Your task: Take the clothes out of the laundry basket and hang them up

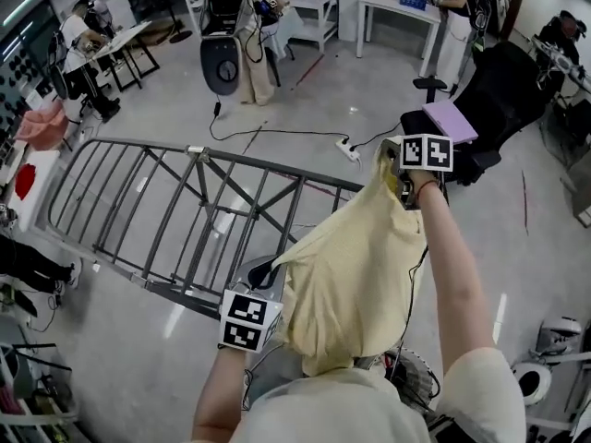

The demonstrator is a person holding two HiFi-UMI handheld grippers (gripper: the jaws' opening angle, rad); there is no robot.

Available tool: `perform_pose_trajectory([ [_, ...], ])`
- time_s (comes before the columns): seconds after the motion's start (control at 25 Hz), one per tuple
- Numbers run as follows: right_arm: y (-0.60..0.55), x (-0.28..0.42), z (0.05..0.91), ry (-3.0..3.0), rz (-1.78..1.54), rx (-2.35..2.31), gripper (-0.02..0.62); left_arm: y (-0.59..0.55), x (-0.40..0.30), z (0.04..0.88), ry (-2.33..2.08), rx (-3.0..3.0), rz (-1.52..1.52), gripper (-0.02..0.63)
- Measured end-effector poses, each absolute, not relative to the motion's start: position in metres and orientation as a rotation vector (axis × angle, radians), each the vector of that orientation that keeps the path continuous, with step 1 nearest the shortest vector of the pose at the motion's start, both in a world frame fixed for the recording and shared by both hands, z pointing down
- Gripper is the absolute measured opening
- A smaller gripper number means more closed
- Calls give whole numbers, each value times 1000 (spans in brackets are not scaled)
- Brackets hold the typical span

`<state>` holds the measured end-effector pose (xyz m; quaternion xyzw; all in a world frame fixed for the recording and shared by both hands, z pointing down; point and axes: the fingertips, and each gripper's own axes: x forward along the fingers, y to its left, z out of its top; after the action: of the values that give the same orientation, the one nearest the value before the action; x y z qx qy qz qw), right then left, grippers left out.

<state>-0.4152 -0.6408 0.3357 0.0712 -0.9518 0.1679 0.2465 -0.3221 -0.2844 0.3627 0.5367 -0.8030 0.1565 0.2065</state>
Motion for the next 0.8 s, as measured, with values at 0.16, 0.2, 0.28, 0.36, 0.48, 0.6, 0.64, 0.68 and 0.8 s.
perform_pose_trajectory([
  [0.16, -601, -477, 353, -2555, 394, 53, 31, -263, -341, 382, -2253, 1358, 459, 15],
  [0.2, -589, -490, 359, -2547, 377, 12, 31, -255, -344, 389, -2255, 1314, 459, 15],
  [0.28, -564, -511, 369, -2533, 348, -62, 31, -238, -348, 402, -2255, 1231, 446, 15],
  [0.36, -542, -529, 376, -2516, 325, -116, 31, -222, -352, 411, -2249, 1158, 441, 15],
  [0.48, -499, -555, 380, -2484, 292, -185, 31, -188, -358, 417, -2254, 1052, 473, 15],
  [0.6, -450, -580, 384, -2462, 276, -241, 30, -146, -365, 423, -2265, 949, 500, 15],
  [0.64, -434, -587, 384, -2457, 272, -258, 29, -133, -368, 425, -2267, 917, 496, 15],
  [0.68, -421, -592, 384, -2453, 267, -275, 31, -121, -370, 427, -2267, 888, 490, 15],
  [0.8, -397, -602, 386, -2439, 250, -325, 30, -101, -374, 436, -2265, 811, 491, 15],
])
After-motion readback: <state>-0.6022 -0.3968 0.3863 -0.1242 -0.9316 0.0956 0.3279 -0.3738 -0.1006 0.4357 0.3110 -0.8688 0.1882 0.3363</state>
